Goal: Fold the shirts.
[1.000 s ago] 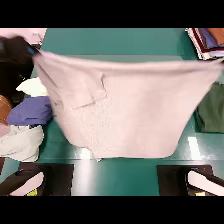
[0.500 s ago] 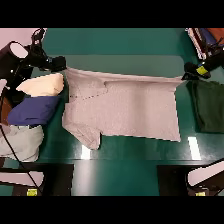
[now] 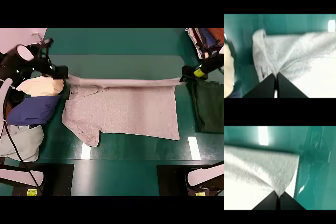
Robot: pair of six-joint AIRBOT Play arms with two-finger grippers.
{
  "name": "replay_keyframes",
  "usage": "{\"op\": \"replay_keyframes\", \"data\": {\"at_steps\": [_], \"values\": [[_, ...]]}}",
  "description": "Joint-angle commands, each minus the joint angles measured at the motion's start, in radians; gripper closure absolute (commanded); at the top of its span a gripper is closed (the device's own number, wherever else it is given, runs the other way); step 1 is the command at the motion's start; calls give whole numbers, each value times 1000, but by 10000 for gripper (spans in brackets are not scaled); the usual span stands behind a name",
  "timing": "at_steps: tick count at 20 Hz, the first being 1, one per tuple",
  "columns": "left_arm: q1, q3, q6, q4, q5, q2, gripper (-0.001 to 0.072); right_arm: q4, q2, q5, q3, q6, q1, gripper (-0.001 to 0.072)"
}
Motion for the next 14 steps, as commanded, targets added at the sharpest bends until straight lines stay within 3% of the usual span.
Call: {"op": "replay_keyframes", "data": {"at_steps": [1,5,6,7,9,14], "values": [[0,-135,6,11,3,-2,683,2,70,-104,-220,-6,23,699],[0,-180,-27,11,18,0,669,25,107,-157,-332,-4,32,674],[0,-177,-39,11,15,3,396,39,111,-154,-332,-4,25,462],[1,-171,-60,11,-1,8,138,45,122,-149,-331,-4,19,321],[1,-165,-56,24,-47,56,206,52,172,-129,-332,-5,5,322],[-1,-303,-84,92,-172,306,207,58,375,-82,-406,-5,-69,322]]}}
